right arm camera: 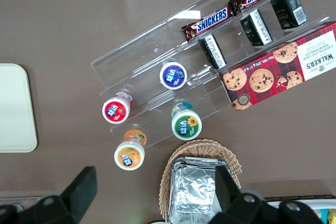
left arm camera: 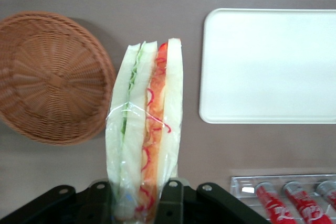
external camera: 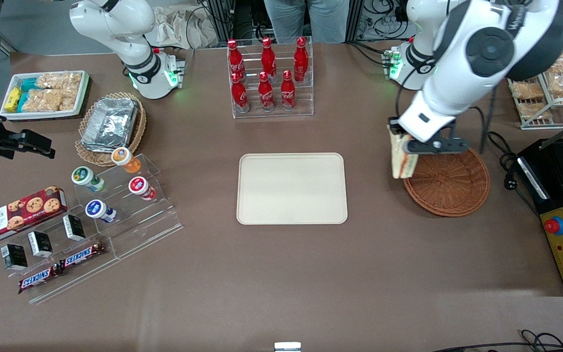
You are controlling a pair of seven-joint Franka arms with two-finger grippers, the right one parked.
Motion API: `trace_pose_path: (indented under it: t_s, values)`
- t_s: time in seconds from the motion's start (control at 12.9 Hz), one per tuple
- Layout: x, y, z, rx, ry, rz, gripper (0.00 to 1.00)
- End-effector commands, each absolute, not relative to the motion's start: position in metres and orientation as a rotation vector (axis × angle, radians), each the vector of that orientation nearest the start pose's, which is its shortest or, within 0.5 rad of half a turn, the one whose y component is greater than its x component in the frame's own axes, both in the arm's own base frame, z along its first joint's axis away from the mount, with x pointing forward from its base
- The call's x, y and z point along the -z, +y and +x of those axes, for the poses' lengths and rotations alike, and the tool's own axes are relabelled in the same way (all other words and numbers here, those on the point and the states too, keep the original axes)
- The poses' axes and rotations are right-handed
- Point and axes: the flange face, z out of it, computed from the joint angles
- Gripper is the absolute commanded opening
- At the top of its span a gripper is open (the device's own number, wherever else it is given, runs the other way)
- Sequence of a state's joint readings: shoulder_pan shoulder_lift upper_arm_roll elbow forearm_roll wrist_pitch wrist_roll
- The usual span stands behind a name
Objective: Place sandwich from basket to tray
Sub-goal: 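Carry the sandwich with the left gripper over the white tray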
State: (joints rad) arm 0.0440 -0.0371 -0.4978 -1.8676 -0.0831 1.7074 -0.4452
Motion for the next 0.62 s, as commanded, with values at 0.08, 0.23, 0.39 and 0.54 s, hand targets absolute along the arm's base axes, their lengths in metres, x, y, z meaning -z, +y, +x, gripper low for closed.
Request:
trace_pose_path:
  t_s: [0.08, 0.23, 0.39, 0.54]
  values:
    - [-0.488, -0.292, 0.478, -0.199, -0.065, -3.150, 0.00]
    - [-0.457, -0.312, 0.475, -0.146, 0.025, -3.140, 0.00]
    - [-0.417, -0.333, 0.462, -0.062, 0.052, -3.145, 0.00]
    - [-0.381, -0.349, 0.455, -0.027, 0.036, -3.134, 0.00]
